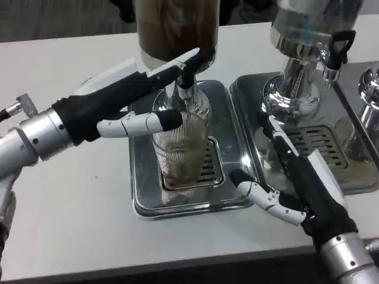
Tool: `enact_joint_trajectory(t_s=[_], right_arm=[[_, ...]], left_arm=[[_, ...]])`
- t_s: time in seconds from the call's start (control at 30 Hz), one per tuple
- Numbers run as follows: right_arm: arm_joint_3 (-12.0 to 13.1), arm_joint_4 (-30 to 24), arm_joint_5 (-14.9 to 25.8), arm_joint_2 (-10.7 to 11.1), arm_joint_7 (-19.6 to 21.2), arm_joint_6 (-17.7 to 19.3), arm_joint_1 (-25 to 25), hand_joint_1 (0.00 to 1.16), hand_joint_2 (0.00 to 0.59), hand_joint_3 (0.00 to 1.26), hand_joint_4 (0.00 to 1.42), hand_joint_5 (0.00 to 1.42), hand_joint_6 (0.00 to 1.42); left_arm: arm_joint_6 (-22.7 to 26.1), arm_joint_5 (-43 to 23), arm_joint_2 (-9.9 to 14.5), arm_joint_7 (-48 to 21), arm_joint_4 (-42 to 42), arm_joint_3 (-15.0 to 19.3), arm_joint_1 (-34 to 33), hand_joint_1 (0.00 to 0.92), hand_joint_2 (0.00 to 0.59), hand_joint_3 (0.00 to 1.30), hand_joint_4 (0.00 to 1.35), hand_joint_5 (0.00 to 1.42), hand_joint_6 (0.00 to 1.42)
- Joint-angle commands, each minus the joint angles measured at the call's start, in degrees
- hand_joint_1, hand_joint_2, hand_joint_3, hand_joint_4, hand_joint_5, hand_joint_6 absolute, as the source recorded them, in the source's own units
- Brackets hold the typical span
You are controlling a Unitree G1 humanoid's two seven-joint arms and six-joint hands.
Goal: Grasp the cup under the faucet to collect the drink, then remove the cup.
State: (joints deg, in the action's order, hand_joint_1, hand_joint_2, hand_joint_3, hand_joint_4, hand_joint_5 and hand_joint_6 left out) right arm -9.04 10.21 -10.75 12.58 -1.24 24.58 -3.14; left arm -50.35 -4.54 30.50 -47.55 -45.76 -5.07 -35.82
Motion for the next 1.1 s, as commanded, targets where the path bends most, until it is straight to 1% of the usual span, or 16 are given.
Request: enact_joint_trajectory(t_s=[0.03, 0.37, 0.63, 1.1], right_arm=[[0.38, 2.36, 0.86, -0.26, -1.98, 0.0, 1.95, 0.55, 0.236, 0.01, 0.0, 0.0, 0.0], [0.3, 6.52, 1.51, -1.61, -3.66, 0.33, 5.54, 0.56, 0.236, 0.0, 0.0, 0.0, 0.0], [0.95, 11.38, 2.64, -2.56, -4.37, 0.8, 9.21, 0.56, 0.236, 0.0, 0.0, 0.0, 0.0], [1.11, 19.21, 3.23, -4.56, -5.56, 1.97, 15.4, 0.55, 0.243, 0.01, 0.0, 0.0, 0.0]], left_arm=[[0.29, 1.88, 1.01, -1.51, -0.34, -1.12, 1.45, 0.0, 0.097, 0.01, 0.0, 0.0, 0.0], [0.6, 1.61, 1.26, -1.57, -0.31, -0.94, 1.49, 0.0, 0.097, 0.01, 0.0, 0.0, 0.0], [0.54, 1.39, 1.67, -1.47, -0.01, -0.75, 1.78, 0.0, 0.097, 0.02, 0.0, 0.0, 0.0], [0.78, 1.21, 2.19, -1.46, -0.29, -0.47, 1.73, 0.0, 0.096, 0.03, 0.0, 0.0, 0.0]])
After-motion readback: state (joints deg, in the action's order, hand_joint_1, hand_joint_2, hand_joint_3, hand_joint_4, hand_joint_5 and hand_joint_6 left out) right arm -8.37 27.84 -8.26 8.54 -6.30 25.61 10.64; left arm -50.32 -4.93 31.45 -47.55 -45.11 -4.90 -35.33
